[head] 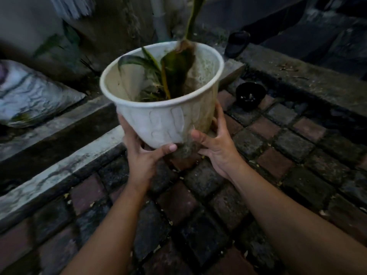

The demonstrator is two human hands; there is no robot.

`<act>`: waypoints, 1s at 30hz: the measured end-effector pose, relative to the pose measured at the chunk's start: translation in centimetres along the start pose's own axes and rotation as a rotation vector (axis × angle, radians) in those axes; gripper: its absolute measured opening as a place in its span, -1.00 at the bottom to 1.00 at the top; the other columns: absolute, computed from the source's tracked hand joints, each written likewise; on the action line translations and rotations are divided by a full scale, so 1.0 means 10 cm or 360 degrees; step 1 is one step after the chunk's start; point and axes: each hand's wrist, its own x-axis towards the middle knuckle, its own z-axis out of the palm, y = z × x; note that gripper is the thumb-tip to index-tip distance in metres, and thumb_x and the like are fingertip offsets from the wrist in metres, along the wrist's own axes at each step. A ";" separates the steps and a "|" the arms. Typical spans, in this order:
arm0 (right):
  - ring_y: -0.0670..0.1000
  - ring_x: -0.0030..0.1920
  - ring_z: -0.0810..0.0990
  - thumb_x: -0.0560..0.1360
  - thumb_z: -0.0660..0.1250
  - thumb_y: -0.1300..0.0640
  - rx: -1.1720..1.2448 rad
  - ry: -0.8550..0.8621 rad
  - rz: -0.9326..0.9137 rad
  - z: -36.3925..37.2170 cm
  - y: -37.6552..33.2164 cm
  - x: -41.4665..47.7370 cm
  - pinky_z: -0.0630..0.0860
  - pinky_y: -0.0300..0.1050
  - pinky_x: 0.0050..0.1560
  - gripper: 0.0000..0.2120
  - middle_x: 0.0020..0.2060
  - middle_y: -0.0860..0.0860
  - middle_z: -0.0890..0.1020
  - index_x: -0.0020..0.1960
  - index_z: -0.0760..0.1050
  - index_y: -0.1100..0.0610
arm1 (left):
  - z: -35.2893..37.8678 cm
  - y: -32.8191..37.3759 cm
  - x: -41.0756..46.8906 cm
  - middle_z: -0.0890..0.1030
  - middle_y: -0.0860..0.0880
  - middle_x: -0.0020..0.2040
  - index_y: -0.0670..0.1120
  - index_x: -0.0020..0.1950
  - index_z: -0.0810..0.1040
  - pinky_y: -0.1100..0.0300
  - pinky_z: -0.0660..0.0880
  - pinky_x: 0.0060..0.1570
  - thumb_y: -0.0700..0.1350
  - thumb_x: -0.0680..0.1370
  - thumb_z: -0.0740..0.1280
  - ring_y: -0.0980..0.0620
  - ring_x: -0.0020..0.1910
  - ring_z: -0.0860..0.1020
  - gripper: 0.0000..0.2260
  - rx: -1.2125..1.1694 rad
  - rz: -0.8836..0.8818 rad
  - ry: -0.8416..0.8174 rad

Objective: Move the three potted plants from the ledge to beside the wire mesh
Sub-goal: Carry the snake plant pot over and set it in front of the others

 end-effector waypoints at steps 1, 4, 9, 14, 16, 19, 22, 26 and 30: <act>0.14 0.51 0.36 0.06 0.76 -0.13 -0.0011 0.0015 -0.0031 0.12 -0.13 0.02 0.59 0.40 0.19 0.05 0.57 -0.09 0.21 0.37 0.27 -0.58 | -0.01 0.15 0.06 0.06 -0.10 0.70 -0.01 0.70 -0.17 -0.29 0.35 0.51 -0.03 0.21 0.62 -0.15 0.64 0.22 0.28 -0.0002 0.0018 0.0048; 0.08 0.49 0.42 0.06 0.74 -0.16 0.0071 -0.0004 -0.0052 0.47 -0.68 0.12 0.59 0.40 0.18 0.10 0.54 -0.18 0.32 0.44 0.22 -0.53 | -0.04 0.77 0.37 0.10 -0.12 0.68 -0.03 0.70 -0.12 -0.26 0.31 0.53 -0.02 0.20 0.60 -0.16 0.62 0.24 0.25 -0.0084 0.0085 0.0127; 0.05 0.46 0.49 0.24 0.68 -0.08 -0.0025 -0.0247 -0.0102 0.98 -2.09 0.14 0.63 0.30 0.14 0.03 0.50 -0.31 0.37 0.47 0.13 -0.55 | -0.23 2.00 0.94 0.11 -0.08 0.70 0.01 0.71 -0.10 -0.29 0.29 0.54 0.12 0.27 0.66 -0.12 0.63 0.25 0.24 -0.0274 0.0221 0.0060; -0.01 0.51 0.42 0.34 0.61 0.21 -0.0166 -0.0281 -0.0217 1.45 -3.66 -0.07 0.45 0.38 0.38 0.00 0.56 -0.17 0.32 0.48 0.18 -0.50 | -0.30 3.29 1.12 0.19 -0.16 0.67 0.00 0.70 -0.03 -0.41 0.28 0.50 0.06 0.31 0.67 -0.20 0.61 0.29 0.17 -0.0424 0.0189 0.0039; -0.03 0.51 0.42 0.35 0.57 0.28 -0.0192 -0.0210 -0.0262 1.70 -4.29 -0.27 0.45 0.28 0.43 -0.01 0.54 -0.17 0.34 0.47 0.20 -0.49 | -0.37 3.98 1.17 0.19 -0.21 0.66 -0.07 0.69 -0.03 -0.47 0.25 0.48 0.03 0.33 0.67 -0.26 0.60 0.27 0.16 -0.0472 0.0173 -0.0026; -0.01 0.54 0.36 0.41 0.50 0.40 -0.0139 -0.0120 -0.0310 2.18 -5.30 -0.64 0.39 0.30 0.46 -0.02 0.56 -0.17 0.30 0.50 0.21 -0.41 | -0.40 5.26 1.24 0.15 -0.23 0.67 -0.10 0.70 -0.06 -0.47 0.22 0.49 0.03 0.35 0.66 -0.29 0.62 0.23 0.16 -0.0548 0.0110 -0.0151; 0.03 0.57 0.32 0.43 0.57 0.25 -0.0166 -0.0002 -0.0380 2.66 -6.32 -1.02 0.44 0.23 0.44 -0.04 0.58 -0.15 0.27 0.57 0.13 -0.34 | -0.42 6.53 1.26 0.10 -0.25 0.68 -0.14 0.69 -0.13 -0.41 0.24 0.51 0.01 0.38 0.64 -0.28 0.63 0.21 0.17 -0.0601 0.0056 -0.0291; 0.11 0.52 0.40 0.33 0.67 0.08 -0.0274 0.0326 -0.0432 3.15 -7.43 -1.60 0.52 0.28 0.33 0.06 0.57 -0.05 0.30 0.59 0.10 -0.31 | -0.56 7.76 1.26 0.11 -0.09 0.71 0.02 0.71 -0.10 -0.36 0.29 0.52 0.05 0.38 0.64 -0.17 0.65 0.22 0.14 -0.0639 0.0130 -0.0468; 0.11 0.49 0.44 0.27 0.71 -0.01 -0.0399 0.0612 -0.0617 3.58 -8.04 -2.13 0.54 0.25 0.32 0.03 0.57 0.00 0.32 0.54 0.19 -0.37 | -0.64 8.62 1.20 0.08 0.08 0.71 0.24 0.67 -0.05 -0.29 0.28 0.55 0.11 0.41 0.60 -0.05 0.66 0.19 0.05 -0.0673 0.0305 -0.0661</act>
